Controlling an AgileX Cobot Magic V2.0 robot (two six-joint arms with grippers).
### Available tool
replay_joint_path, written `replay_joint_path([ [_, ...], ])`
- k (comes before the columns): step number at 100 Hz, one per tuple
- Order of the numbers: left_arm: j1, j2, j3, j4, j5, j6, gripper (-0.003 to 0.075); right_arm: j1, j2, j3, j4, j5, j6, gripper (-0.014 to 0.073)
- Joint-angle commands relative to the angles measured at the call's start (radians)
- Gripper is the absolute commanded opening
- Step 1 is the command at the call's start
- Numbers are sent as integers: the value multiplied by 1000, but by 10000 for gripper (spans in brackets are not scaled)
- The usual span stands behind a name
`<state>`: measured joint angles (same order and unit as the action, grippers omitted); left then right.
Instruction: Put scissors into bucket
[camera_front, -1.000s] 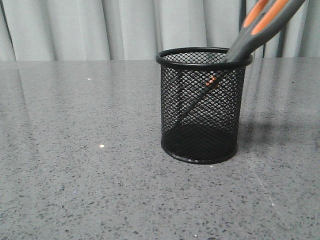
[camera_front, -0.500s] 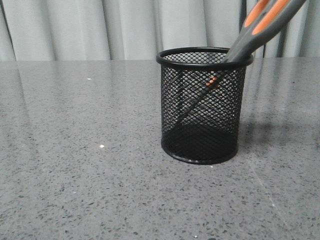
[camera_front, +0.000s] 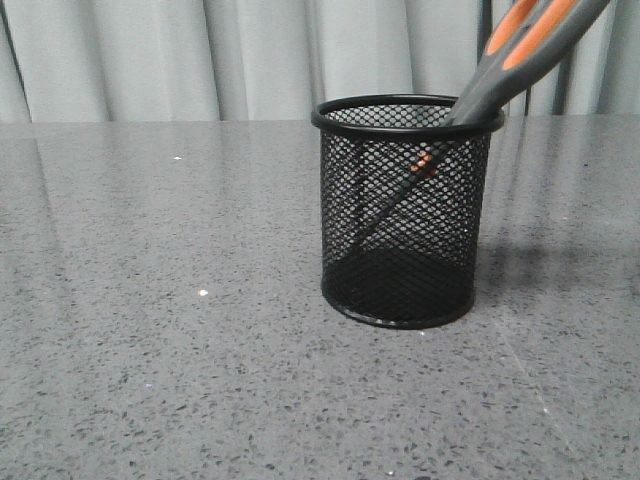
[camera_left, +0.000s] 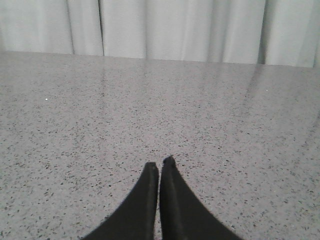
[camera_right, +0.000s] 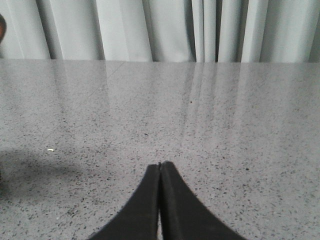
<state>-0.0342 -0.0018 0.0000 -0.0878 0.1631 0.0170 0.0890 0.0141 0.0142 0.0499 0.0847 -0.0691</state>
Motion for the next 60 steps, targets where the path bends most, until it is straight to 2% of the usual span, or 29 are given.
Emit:
replay_joint_path([
  [1,2,-28,41,-10,-73,-8,-20,-6,-53,5,-44,5,2,-57],
  [15,2,-28,41,-10,-72,-8,-20,-6,-45,5,-58,61,2,-57],
  [60,2,-28,41,-10,-72,-8,-20,-6,-44,5,-58,61,2,-57],
])
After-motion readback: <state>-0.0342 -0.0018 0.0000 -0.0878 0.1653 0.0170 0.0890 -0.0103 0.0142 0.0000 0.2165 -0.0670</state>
